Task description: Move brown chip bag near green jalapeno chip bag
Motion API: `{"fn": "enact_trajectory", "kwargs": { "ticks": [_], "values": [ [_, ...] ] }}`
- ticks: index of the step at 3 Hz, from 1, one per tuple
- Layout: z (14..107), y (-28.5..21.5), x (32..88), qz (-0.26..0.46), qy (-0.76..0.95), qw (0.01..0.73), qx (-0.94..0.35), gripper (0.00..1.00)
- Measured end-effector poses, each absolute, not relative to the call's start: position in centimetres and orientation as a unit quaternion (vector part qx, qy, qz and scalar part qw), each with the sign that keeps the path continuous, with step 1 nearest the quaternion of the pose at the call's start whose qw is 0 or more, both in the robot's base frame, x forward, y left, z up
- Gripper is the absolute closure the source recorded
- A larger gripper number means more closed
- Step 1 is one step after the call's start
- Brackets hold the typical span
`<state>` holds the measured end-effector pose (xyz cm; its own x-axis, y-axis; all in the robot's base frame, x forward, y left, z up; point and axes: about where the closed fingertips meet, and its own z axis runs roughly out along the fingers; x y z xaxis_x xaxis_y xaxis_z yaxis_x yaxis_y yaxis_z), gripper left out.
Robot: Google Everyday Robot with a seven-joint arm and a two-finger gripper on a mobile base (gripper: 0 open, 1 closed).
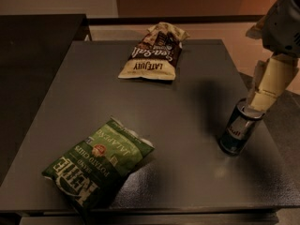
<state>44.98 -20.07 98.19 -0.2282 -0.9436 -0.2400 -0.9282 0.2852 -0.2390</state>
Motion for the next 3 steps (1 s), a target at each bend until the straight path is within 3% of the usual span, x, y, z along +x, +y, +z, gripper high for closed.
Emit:
{"fn": "enact_trajectory", "kwargs": {
  "ticks": [3],
  "values": [
    [97.7, -13.7, 52.1, 0.031, 0.834, 0.192, -0.517, 0.00]
  ]
}}
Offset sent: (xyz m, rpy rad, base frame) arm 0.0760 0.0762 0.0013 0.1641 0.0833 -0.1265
